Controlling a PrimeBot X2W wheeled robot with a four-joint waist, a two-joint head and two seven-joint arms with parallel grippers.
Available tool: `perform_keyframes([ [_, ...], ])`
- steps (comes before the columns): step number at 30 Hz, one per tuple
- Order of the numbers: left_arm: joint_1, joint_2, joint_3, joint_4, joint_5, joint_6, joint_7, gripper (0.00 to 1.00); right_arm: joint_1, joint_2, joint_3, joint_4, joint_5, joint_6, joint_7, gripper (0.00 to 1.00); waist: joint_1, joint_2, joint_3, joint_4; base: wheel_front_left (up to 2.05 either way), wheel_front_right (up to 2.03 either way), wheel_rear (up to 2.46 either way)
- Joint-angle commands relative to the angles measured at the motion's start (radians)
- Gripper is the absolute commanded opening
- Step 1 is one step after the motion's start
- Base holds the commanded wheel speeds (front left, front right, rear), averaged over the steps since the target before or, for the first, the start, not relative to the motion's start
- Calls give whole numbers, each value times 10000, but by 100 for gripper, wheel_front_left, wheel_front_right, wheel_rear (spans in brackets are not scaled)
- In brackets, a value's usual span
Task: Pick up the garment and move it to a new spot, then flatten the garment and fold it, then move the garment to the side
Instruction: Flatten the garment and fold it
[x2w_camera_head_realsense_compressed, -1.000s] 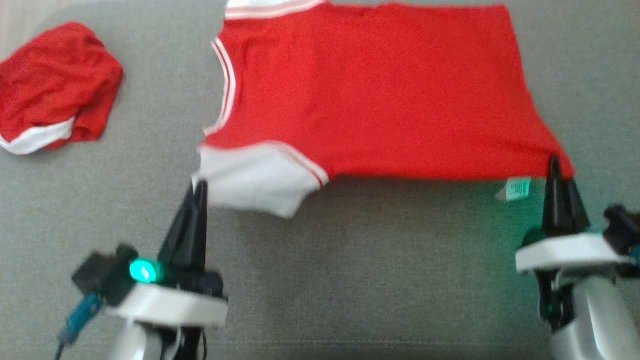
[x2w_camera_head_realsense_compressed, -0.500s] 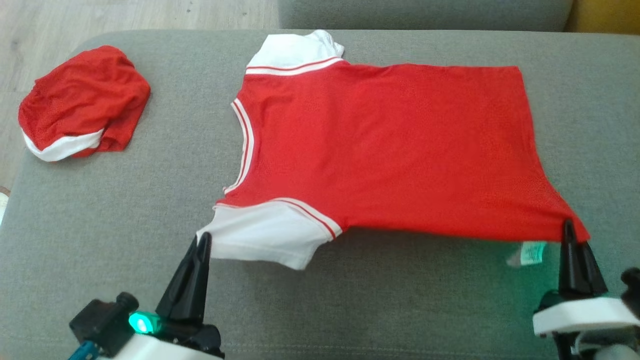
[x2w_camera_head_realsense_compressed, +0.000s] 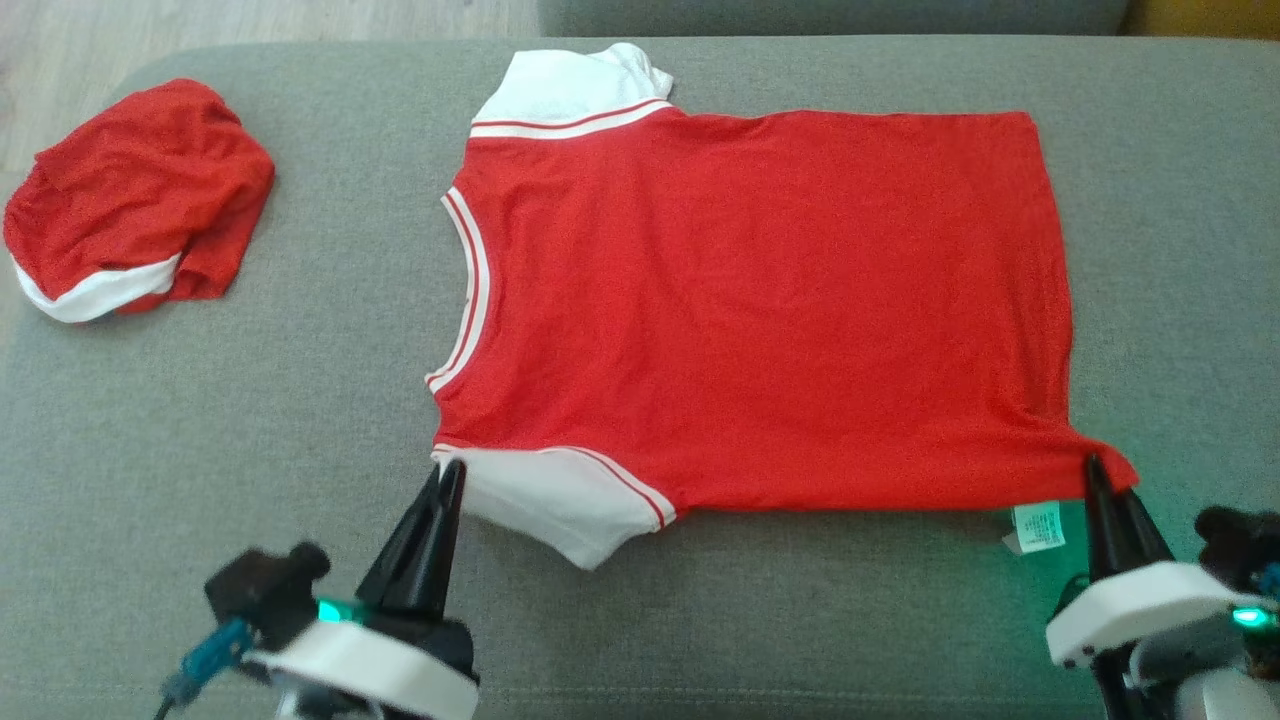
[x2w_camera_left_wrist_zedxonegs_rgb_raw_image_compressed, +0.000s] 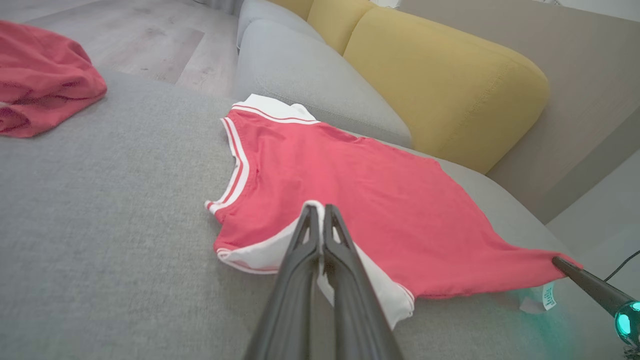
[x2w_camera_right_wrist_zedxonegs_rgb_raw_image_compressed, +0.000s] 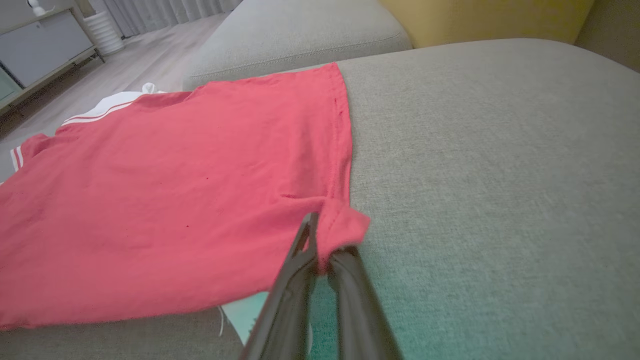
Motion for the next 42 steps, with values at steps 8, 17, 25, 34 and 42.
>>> perform_keyframes([
  [8,-2140,-15,119,891,79,-106,-366,0,-1397,-80,92,82,-469,73,522,0,-1,-1,235,-9,0,0,0],
  [17,-4375,-193,-77,2748,236,-154,-792,0,-2730,-80,37,530,-993,73,1040,0,-1,-1,693,22,0,0,0],
  [25,-5705,-365,160,4559,314,13,-1167,0,-3866,-80,8,1387,-1475,73,1224,0,-1,-1,922,-28,0,0,0],
  [34,-6299,-505,283,5601,369,29,-1310,0,-4483,-80,-206,2314,-1765,73,959,0,-1,-1,930,-22,0,0,0],
  [42,-6922,-591,433,5934,505,-41,-1321,0,-5034,-80,-239,2826,-1927,73,852,0,-1,-1,1147,-94,0,0,0],
])
